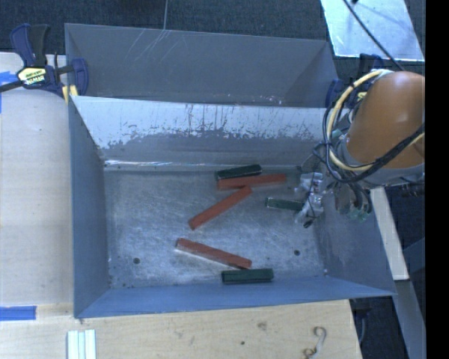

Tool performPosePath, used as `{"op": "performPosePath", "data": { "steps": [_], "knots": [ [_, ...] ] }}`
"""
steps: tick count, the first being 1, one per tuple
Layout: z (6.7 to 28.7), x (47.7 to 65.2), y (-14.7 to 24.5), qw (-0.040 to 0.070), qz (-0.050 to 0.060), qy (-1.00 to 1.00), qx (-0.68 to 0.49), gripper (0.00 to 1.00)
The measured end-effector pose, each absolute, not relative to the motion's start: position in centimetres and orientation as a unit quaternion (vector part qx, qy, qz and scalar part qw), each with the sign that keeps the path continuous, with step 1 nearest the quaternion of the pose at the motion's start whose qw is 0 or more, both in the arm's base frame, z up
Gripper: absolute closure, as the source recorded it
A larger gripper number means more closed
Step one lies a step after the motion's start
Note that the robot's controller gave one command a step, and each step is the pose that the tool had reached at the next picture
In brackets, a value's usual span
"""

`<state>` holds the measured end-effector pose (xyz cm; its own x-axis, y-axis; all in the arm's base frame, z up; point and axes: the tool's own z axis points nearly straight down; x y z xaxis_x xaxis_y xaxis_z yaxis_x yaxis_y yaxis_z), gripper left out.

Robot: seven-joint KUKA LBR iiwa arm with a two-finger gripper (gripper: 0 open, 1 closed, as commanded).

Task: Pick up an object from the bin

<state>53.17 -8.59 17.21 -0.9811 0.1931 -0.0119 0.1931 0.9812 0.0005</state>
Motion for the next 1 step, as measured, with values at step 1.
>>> {"op": "performPosePath", "data": {
  "steps": [1],
  "knots": [
    [18.74,53.3,-8.62,0.003,0.0,0.995,0.095,1.0]
  ]
}}
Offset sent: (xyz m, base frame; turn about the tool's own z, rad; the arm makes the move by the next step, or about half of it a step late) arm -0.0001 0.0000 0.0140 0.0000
